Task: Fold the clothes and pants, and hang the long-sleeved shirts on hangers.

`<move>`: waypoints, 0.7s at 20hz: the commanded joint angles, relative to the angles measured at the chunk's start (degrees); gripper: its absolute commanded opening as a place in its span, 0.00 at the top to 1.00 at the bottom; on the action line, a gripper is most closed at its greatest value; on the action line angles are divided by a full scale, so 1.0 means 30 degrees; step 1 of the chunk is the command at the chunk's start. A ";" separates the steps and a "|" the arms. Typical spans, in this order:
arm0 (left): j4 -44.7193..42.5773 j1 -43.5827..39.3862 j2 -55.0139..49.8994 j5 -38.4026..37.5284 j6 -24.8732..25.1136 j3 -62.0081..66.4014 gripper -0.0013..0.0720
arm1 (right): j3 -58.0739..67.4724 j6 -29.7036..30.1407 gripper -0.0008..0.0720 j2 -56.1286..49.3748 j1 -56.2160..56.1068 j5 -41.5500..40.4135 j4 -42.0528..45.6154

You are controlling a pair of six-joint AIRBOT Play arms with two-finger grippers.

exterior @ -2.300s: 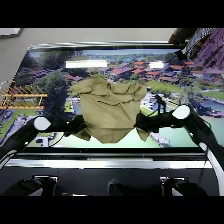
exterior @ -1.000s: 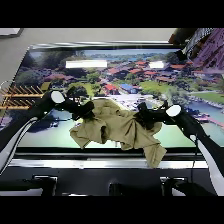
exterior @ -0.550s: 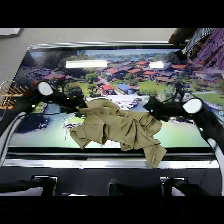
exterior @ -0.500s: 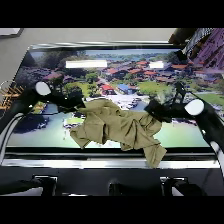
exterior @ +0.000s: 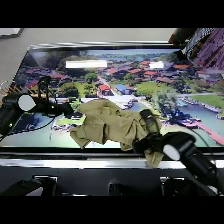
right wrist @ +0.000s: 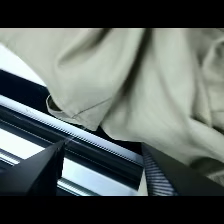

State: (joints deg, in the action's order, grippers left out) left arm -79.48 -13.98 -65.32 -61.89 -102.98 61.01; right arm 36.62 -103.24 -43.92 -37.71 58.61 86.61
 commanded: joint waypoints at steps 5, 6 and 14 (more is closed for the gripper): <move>-0.0233 -0.0044 0.0321 0.0160 0.0036 -0.0321 0.23 | -0.0685 -0.0809 0.20 -0.3249 -0.2769 -0.3665 0.1654; -0.0233 -0.0044 0.0321 0.0160 0.0036 -0.0321 0.23 | -0.0685 -0.0809 0.20 -0.3475 -0.2769 -0.4022 0.1668; -0.0233 -0.0044 0.0321 0.0160 0.0036 -0.0321 0.23 | -0.0634 -0.3337 0.77 -0.4918 -0.2769 -0.4809 0.3104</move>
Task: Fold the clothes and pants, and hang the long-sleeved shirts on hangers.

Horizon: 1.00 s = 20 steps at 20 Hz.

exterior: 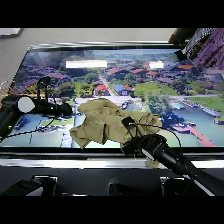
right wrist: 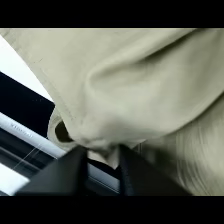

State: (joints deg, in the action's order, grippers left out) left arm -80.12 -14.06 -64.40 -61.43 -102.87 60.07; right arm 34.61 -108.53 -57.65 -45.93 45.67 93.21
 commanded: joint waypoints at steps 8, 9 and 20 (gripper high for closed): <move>0.0051 -0.0233 0.0015 0.0000 0.0015 -0.0007 0.23 | 0.3096 -0.4124 0.94 -0.0321 -0.0029 0.2594 0.1297; 0.0051 -0.0546 0.0015 0.0007 0.0015 -0.0007 0.23 | 0.3468 -0.4160 0.94 -0.0321 -0.0029 0.3249 0.1253; -0.3191 -0.8502 -0.2215 0.2004 -0.4073 0.0007 0.23 | 0.4386 -0.6127 0.94 -0.0321 -0.0029 0.5450 -0.0459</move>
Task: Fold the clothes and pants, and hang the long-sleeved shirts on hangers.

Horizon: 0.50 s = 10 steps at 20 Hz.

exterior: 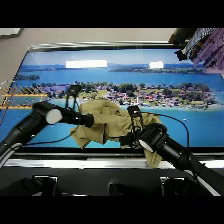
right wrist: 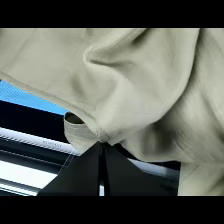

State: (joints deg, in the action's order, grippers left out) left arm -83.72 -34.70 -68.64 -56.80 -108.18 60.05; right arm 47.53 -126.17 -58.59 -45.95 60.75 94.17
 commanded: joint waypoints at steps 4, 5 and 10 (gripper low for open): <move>-0.2324 -0.2674 -0.2113 0.0466 -0.3322 0.1027 0.23 | 0.0080 -0.0248 0.94 -0.0007 -0.0022 0.0466 -0.1479; -0.2324 -0.2907 -0.2492 0.0466 -0.3330 0.1399 0.23 | 0.0080 -0.0248 0.94 -0.0007 -0.0022 0.0459 -0.1523; -0.2900 -0.3228 -0.4153 0.0073 -0.4044 0.2331 0.23 | 0.0080 -0.0240 0.94 -0.0007 -0.0022 0.0670 -0.1530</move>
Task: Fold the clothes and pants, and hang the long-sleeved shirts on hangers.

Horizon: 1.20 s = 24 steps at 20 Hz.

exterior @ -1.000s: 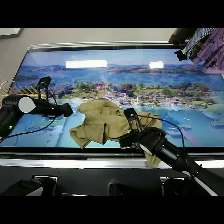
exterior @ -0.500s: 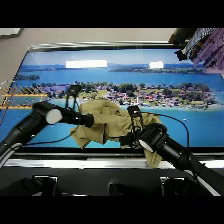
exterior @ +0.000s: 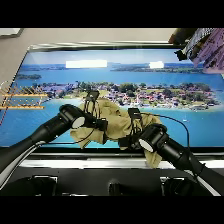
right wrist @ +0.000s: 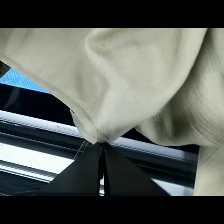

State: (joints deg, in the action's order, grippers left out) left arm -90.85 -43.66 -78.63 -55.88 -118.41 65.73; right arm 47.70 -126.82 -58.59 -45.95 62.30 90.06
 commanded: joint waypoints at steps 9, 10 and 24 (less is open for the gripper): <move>-0.0758 -0.0240 -0.2135 -0.0160 -0.1843 0.0634 0.24 | 0.0022 -0.0022 0.94 -0.0007 -0.0022 0.0109 -0.0168; -0.0743 -0.0240 -0.2331 -0.0117 -0.2091 0.0692 0.30 | 0.0022 -0.0029 0.94 -0.0007 -0.0022 0.0124 -0.0175; -0.0801 0.2069 -0.0080 -0.6273 0.2739 0.4634 0.95 | 0.5260 -0.2623 0.94 0.0044 0.2149 0.4189 0.2703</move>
State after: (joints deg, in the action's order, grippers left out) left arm -93.19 -39.24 -81.38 -69.17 -115.00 75.81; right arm 56.66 -133.27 -58.50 -43.16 71.02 95.33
